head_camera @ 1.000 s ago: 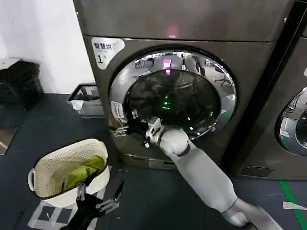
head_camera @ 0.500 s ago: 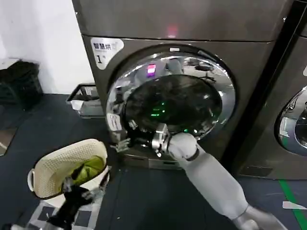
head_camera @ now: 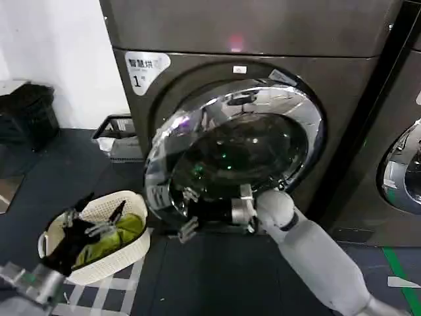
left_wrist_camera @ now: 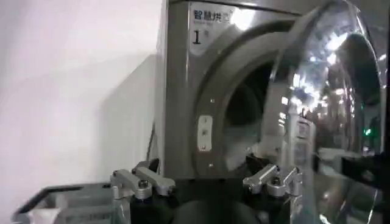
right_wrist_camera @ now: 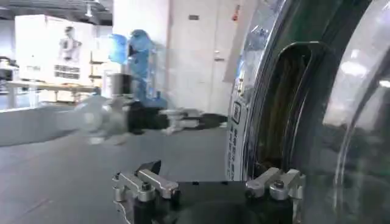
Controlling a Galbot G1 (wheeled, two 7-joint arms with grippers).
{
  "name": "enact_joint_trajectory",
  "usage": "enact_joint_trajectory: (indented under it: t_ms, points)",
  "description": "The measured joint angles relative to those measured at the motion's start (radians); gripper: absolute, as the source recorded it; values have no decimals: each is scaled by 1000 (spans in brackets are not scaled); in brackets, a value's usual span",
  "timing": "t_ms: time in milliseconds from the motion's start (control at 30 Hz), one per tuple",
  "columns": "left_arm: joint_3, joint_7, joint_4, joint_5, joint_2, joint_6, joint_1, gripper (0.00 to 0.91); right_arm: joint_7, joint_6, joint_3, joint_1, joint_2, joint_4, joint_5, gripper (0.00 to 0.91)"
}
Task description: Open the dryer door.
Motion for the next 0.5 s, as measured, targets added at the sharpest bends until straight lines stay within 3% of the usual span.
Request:
enact_joint_trajectory:
  t_ms: [200,500]
  points:
    - [47,54,80,-122,103,31,-90,907,-105,20,45,-61,-28,49,13,907]
    - [160,169,218,-252,232,4,-226,907,-248,19,136,-124,-86,80,48,907]
